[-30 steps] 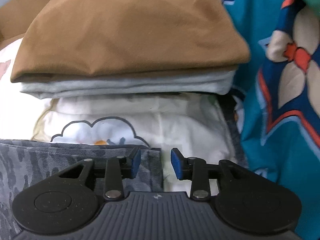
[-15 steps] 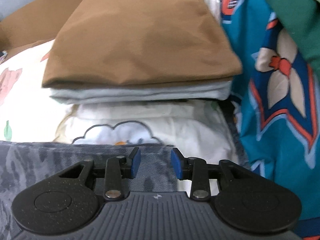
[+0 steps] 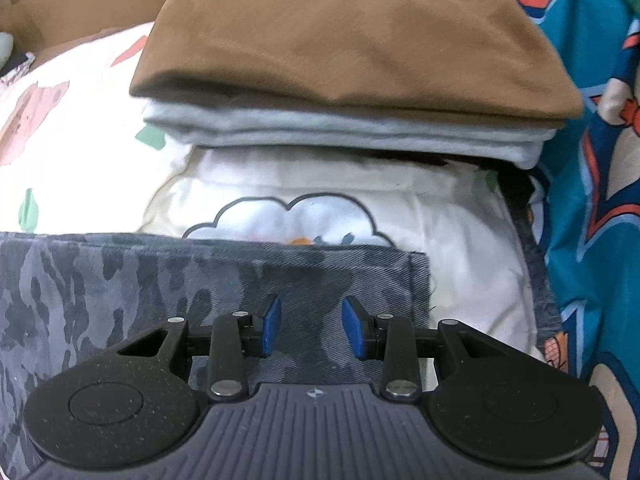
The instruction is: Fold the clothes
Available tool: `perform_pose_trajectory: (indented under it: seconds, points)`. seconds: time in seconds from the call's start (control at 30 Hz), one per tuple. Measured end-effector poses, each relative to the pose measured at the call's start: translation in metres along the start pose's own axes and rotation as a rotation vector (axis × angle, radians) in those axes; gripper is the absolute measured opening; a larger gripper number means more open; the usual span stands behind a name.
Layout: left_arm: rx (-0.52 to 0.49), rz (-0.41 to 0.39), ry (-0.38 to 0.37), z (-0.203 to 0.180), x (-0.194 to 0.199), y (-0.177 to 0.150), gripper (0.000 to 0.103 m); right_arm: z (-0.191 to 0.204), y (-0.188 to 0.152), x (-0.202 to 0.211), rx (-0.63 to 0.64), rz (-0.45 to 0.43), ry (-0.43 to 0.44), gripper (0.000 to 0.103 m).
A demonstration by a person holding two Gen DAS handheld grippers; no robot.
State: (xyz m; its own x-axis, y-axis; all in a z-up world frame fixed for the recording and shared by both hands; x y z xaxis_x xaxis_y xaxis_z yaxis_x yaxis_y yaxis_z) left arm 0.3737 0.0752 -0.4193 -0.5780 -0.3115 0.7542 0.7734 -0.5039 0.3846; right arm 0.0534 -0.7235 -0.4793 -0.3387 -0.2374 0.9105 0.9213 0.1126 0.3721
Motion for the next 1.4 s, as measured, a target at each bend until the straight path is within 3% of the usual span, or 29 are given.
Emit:
perform_pose_trajectory:
  seconds: [0.1,0.17,0.2,0.23,0.27,0.5,0.8,1.27,1.37,1.4]
  points:
    - [0.014,0.006,-0.043,-0.001,-0.006,-0.004,0.068,0.005,0.0,-0.007,0.008,0.017,0.005,0.041]
    - [0.014,0.0,-0.07,-0.001,-0.005,-0.005,0.047,0.008,0.0,-0.012,0.014,0.031,0.008,0.041]
    - [0.01,-0.009,-0.075,-0.002,-0.003,-0.006,0.029,0.009,0.0,-0.015,0.015,0.038,0.008,0.041]
    - [0.003,-0.02,-0.073,-0.003,0.0,-0.007,0.018,0.01,0.0,-0.018,0.015,0.044,0.008,0.041]
    - [-0.005,-0.036,-0.068,-0.004,0.005,-0.007,0.016,0.01,0.0,-0.021,0.012,0.048,0.008,0.041]
    - [-0.012,-0.176,-0.064,0.012,0.047,-0.01,0.014,0.013,-0.001,-0.023,-0.002,0.039,0.021,0.041]
    - [0.013,-0.241,-0.048,0.025,0.067,0.005,0.013,0.006,-0.005,-0.02,-0.026,0.026,0.017,0.041]
    - [-0.032,-0.154,-0.005,-0.002,0.009,0.026,0.013,0.008,0.003,-0.031,-0.009,0.019,-0.017,0.04]
    - [-0.019,-0.052,0.003,-0.008,-0.012,0.027,0.023,0.015,0.005,-0.029,0.031,0.01,-0.007,0.041]
    - [-0.014,-0.032,0.012,-0.009,-0.015,0.027,0.03,0.019,0.006,-0.028,0.049,0.008,0.004,0.041]
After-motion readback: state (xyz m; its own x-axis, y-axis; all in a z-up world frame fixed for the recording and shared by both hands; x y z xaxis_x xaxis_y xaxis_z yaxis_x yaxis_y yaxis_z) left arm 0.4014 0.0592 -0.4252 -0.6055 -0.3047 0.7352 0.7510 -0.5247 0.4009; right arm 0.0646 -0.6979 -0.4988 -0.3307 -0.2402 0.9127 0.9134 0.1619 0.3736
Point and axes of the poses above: each gripper's, at about its wrist camera, not at the fingertips, and x roughly against the way its jaws point, z to its left, y to its top, the point moved 2 cm from there along -x, roughly the way its jaws point, and after that the axes turned 12 degrees about y, right-handed, at the moved point
